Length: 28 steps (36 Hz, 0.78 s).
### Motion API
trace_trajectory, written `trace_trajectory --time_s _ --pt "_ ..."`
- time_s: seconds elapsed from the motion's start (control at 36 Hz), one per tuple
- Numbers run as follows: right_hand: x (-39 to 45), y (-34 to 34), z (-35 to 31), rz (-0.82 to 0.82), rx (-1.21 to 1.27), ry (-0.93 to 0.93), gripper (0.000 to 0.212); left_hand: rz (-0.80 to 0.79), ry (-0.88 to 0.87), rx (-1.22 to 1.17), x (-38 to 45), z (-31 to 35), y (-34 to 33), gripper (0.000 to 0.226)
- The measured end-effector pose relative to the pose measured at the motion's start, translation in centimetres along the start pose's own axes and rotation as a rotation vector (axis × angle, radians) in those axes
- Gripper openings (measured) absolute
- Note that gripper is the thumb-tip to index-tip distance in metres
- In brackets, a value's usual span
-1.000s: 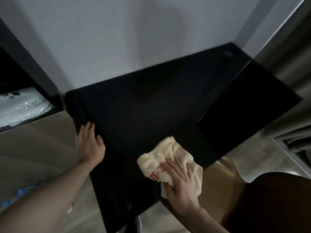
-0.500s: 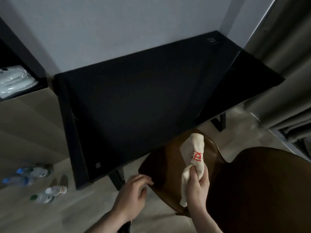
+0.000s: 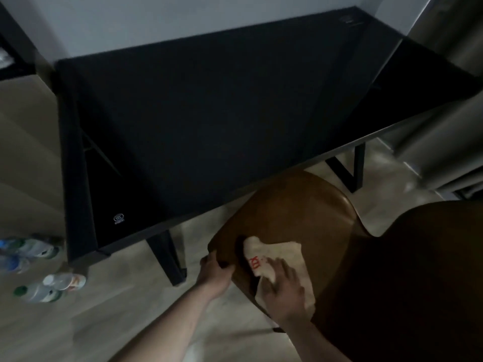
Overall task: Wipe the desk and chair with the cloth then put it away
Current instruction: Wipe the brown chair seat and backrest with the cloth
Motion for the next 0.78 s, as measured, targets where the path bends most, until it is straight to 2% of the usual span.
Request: trace_trajectory --time_s 0.06,0.22,0.39,0.47,0.56,0.69,0.78 --pt "0.6 -1.8 0.1 -0.090 -0.057 0.034 0.056 0.044 0.014 -0.065 1.3 -1.0 -1.2 0.083" --pt "2.0 -2.5 2.7 -0.024 -0.105 0.104 0.054 0.152 0.009 -0.362 3.6 -2.5 -3.8 0.096" --pt "2.0 -1.4 5.2 0.016 -0.171 0.077 0.060 0.189 0.026 -0.330 2.5 -3.2 -5.1 0.098" --pt "0.9 -0.1 7.7 0.025 -0.210 -0.014 0.072 0.154 0.049 -0.298 0.7 -4.6 -6.1 0.100" --pt "-0.2 0.4 10.9 0.047 -0.248 -0.051 0.080 0.059 0.085 -0.296 -1.2 -7.0 -7.3 0.113" --pt "-2.1 -0.1 14.9 0.108 -0.350 0.003 0.078 -0.078 0.058 -0.203 -3.0 -10.0 -9.5 0.122" --pt "-2.5 -0.2 16.5 0.116 -0.382 0.010 0.078 -0.110 0.043 -0.160 -3.8 -11.3 -11.0 0.137"
Point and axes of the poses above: each hand's wrist, its own x-axis towards the middle knuckle, its own y-axis out of the back of the hand, z = x × y, the point moved 3 cm from there along x, towards the middle knuckle, and after that the axes turned 8 degrees about -y, right-handed, at the moved point
